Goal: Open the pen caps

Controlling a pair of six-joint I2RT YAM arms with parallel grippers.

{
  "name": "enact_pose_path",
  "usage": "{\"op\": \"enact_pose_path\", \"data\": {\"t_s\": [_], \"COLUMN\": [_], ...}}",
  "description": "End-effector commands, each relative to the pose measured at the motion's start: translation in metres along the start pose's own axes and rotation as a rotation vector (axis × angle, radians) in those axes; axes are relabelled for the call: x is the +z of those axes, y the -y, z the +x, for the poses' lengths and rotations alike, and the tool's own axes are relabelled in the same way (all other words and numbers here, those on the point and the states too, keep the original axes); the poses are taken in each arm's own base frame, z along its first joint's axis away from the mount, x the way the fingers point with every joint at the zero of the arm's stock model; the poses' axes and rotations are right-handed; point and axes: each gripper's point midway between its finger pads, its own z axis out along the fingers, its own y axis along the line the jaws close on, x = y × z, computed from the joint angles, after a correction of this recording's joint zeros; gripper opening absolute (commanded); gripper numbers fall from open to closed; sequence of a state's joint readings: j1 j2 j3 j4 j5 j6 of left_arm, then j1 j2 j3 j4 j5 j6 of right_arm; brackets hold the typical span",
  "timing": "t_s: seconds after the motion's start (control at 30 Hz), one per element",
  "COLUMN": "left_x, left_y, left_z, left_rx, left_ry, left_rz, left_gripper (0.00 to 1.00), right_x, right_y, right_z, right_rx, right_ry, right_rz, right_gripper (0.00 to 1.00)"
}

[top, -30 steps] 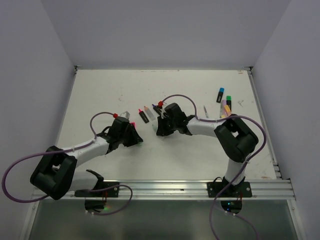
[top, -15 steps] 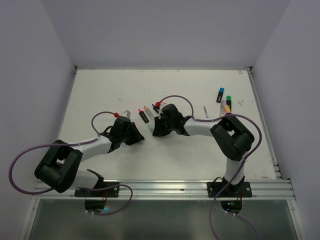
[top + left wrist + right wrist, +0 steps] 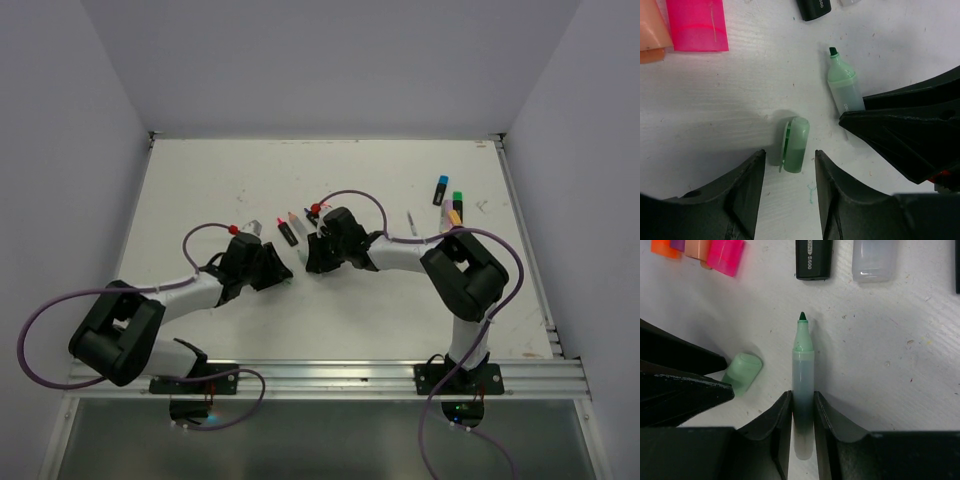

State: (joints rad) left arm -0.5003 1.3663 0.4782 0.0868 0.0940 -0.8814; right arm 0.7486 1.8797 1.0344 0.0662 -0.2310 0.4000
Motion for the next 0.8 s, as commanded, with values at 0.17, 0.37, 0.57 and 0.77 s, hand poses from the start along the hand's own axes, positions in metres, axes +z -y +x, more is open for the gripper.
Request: {"op": "enact_pose_path", "data": {"t_s": [0.17,0.37,0.57,0.77], "left_x": [-0.012,-0.025,-0.052,-0.073], "left_y": [-0.011,-0.010,0.019,0.061], "left_z": [0.001,-0.006,-0.038,-0.062], "left_rx": [-0.001,-0.005,0.049,0.150], "left_ry": [0.023,0.065,0.186,0.234], "left_rz": [-0.051,-0.055,0.027,0.153], "left_gripper": [0.52,0.53,0.54,0.54], "right_x": [-0.002,-0.020,-0.086,-0.153], "right_y": [-0.007,0.000,0.067,0.175], "right_z": [-0.019,-0.041,-0.090,-0.130], "right_rx": [-0.039,-0.070,0.044,0.229], "right_ry": [0.024,0.095,0.190,0.280], "right_rz": [-0.007,0.069,0.247,0.506], "right_gripper": [0.34,0.44,0.50,0.49]}}
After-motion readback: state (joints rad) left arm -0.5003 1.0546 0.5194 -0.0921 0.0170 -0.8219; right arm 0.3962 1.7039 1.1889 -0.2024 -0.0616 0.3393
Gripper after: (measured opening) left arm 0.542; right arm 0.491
